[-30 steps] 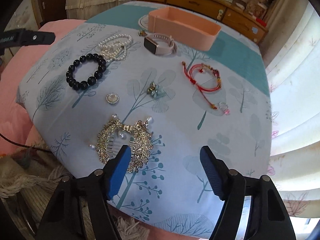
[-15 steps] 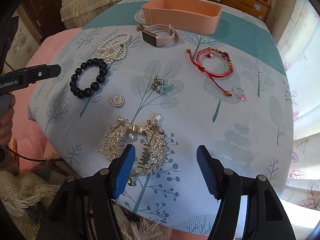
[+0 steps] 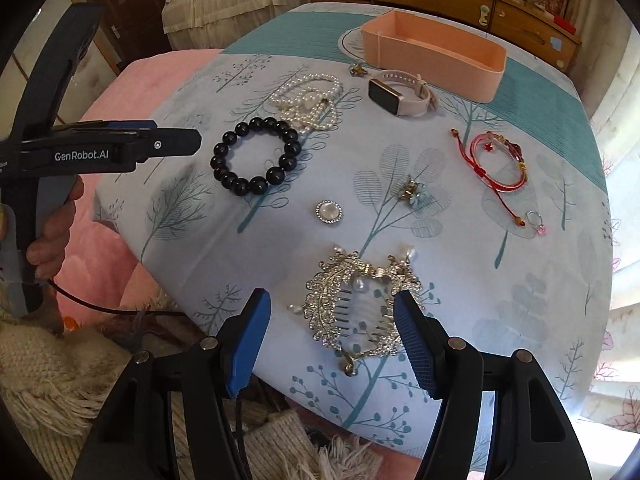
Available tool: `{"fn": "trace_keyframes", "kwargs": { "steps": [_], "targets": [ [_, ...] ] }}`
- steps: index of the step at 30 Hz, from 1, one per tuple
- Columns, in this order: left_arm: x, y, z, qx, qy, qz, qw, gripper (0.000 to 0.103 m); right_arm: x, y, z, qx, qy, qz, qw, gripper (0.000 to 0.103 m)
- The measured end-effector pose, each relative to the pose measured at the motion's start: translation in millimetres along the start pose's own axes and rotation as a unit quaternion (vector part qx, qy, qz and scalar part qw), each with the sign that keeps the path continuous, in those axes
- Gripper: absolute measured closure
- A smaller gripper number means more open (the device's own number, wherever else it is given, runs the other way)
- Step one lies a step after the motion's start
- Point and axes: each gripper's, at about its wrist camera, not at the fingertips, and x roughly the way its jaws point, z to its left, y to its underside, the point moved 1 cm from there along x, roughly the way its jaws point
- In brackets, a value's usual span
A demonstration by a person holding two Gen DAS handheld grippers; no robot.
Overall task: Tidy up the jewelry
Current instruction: 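Lower the right tool onto the gold leaf hair comb while the left tool approaches the black bead bracelet, then close the right tool on the gold comb and lift it while the left tool grasps the black bead bracelet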
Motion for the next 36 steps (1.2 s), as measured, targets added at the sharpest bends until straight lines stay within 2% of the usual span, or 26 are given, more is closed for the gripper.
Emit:
{"fn": "trace_keyframes", "kwargs": {
  "steps": [5, 12, 16, 19, 21, 23, 36],
  "targets": [
    [-3, 4, -1, 0.003, 0.005, -0.004, 1.0000, 0.012, 10, 0, 5, 0.002, -0.003, 0.007, 1.000, 0.038],
    [-2, 7, 1, 0.004, 0.007, -0.002, 1.0000, 0.012, 28, -3, 9, -0.004, 0.002, 0.025, 1.000, 0.052],
    [1, 7, 1, 0.008, 0.007, 0.001, 0.9999, 0.012, 35, -5, 11, -0.005, 0.012, 0.027, 1.000, 0.062],
    [4, 5, 2, 0.010, 0.006, 0.004, 0.9999, 0.012, 36, -6, 10, -0.004, 0.023, 0.023, 0.999, 0.079],
    [7, 4, 2, 0.010, 0.006, 0.006, 0.9999, 0.012, 36, -6, 9, -0.001, 0.020, 0.021, 1.000, 0.080],
    [11, 2, 3, 0.010, 0.004, 0.011, 0.9999, 0.012, 34, -6, 7, 0.003, 0.021, 0.015, 1.000, 0.090],
    [35, -5, 0, 0.009, 0.001, 0.036, 0.9993, 0.012, 8, -2, 1, 0.004, 0.008, -0.028, 1.000, 0.091]
  ]
}}
